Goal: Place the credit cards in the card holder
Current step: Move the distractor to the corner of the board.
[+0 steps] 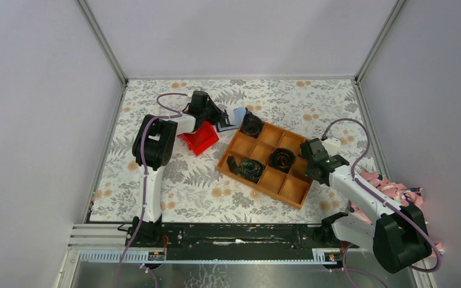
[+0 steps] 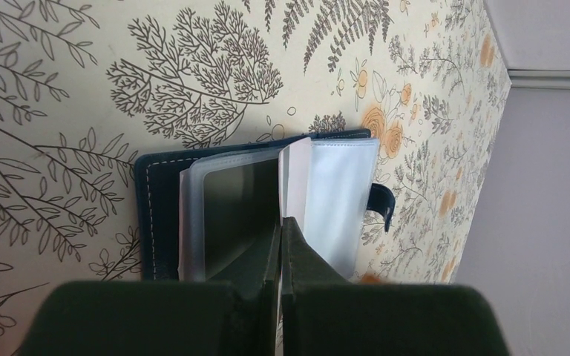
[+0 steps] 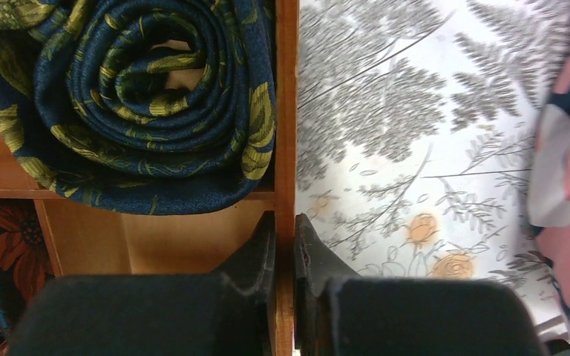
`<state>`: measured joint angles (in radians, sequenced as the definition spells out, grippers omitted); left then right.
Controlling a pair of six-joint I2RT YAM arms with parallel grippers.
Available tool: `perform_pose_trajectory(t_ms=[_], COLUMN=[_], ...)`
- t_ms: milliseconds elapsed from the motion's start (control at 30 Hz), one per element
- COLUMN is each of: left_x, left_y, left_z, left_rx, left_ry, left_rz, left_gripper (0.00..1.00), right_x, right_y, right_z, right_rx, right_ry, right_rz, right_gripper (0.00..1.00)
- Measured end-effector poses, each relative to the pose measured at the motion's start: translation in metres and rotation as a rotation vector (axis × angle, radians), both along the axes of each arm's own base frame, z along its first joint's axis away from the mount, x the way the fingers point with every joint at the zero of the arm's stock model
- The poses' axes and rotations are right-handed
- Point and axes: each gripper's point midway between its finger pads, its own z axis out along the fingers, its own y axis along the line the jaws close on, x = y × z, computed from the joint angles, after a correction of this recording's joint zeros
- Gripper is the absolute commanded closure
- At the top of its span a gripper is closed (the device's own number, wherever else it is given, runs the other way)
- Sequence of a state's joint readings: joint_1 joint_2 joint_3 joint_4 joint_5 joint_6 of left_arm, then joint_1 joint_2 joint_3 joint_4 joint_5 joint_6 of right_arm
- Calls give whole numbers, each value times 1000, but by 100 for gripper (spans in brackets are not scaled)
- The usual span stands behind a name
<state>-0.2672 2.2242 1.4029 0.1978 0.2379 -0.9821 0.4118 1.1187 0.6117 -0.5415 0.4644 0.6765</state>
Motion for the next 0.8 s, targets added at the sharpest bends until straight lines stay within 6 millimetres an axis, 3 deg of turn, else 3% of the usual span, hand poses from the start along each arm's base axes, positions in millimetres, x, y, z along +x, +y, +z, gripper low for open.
perform_pose_trajectory(t_ms=[300, 533, 667, 800], left_x=[0, 1, 2, 2], left_y=[1, 2, 2, 2], left_z=[0, -3, -3, -3], left_rx=[-10, -17, -20, -20], left_ry=[7, 8, 3, 2], left_rz=[6, 3, 3, 3], left_gripper=[100, 100, 100, 100], right_x=[13, 17, 29, 47], right_y=[-46, -98, -122, -133], right_z=[17, 29, 44, 50], right_rx=[-30, -22, -19, 6], right_ry=[-46, -62, -93, -124], right_rz=[-190, -381, -471, -520], right_gripper=[100, 100, 100, 100])
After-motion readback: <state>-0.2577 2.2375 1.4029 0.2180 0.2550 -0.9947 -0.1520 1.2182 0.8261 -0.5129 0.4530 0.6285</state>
